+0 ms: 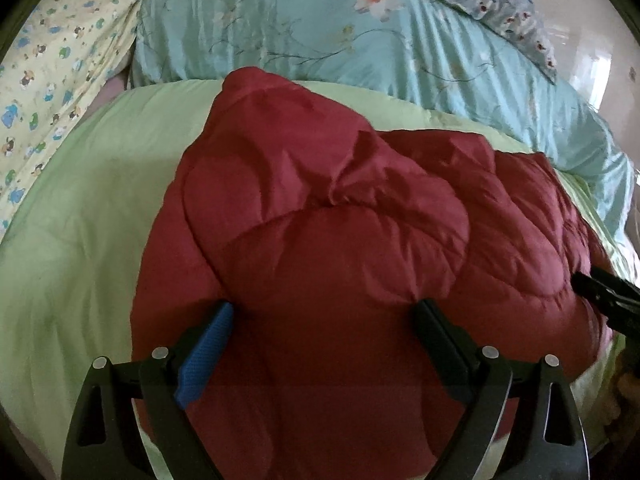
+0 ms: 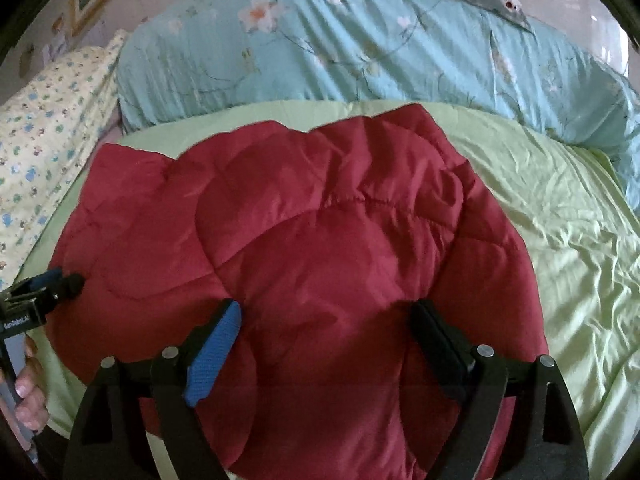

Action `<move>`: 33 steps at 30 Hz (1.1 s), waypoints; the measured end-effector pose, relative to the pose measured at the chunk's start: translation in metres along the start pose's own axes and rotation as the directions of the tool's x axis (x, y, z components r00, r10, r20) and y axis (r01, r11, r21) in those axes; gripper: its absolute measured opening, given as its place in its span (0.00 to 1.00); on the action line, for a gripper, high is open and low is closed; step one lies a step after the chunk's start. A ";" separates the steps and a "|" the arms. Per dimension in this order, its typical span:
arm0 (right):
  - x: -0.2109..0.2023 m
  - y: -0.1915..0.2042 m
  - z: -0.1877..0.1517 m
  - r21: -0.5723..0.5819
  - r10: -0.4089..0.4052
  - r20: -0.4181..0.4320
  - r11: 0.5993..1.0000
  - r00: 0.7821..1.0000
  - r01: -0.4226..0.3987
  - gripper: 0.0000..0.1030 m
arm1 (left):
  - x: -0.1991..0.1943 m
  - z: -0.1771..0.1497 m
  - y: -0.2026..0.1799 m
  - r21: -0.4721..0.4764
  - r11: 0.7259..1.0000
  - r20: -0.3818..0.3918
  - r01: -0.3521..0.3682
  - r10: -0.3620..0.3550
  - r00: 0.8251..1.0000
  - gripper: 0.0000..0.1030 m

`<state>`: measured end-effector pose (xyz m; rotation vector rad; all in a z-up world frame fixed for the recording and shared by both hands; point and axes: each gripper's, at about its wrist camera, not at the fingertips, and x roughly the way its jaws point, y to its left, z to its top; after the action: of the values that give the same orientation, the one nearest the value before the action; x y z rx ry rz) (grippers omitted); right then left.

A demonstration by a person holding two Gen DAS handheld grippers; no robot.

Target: Fold large clothes

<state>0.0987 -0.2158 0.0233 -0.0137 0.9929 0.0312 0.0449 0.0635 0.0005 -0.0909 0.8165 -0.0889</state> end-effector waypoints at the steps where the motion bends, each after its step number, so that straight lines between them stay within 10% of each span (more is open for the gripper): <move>1: 0.002 -0.001 0.002 0.005 0.001 -0.010 1.000 1.000 -0.001 0.86 | 0.003 0.003 0.000 -0.004 1.000 -0.005 -0.003 0.003 1.000 0.91; 33: 0.076 -0.057 0.051 0.181 0.078 -0.138 0.982 0.987 -0.052 0.88 | 0.120 0.086 -0.006 -0.010 0.985 -0.106 -0.171 0.169 0.980 0.97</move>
<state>0.1848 -0.2697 -0.0125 0.1823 1.1383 0.0015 0.1896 0.0475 -0.0269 -0.0347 0.9269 0.0765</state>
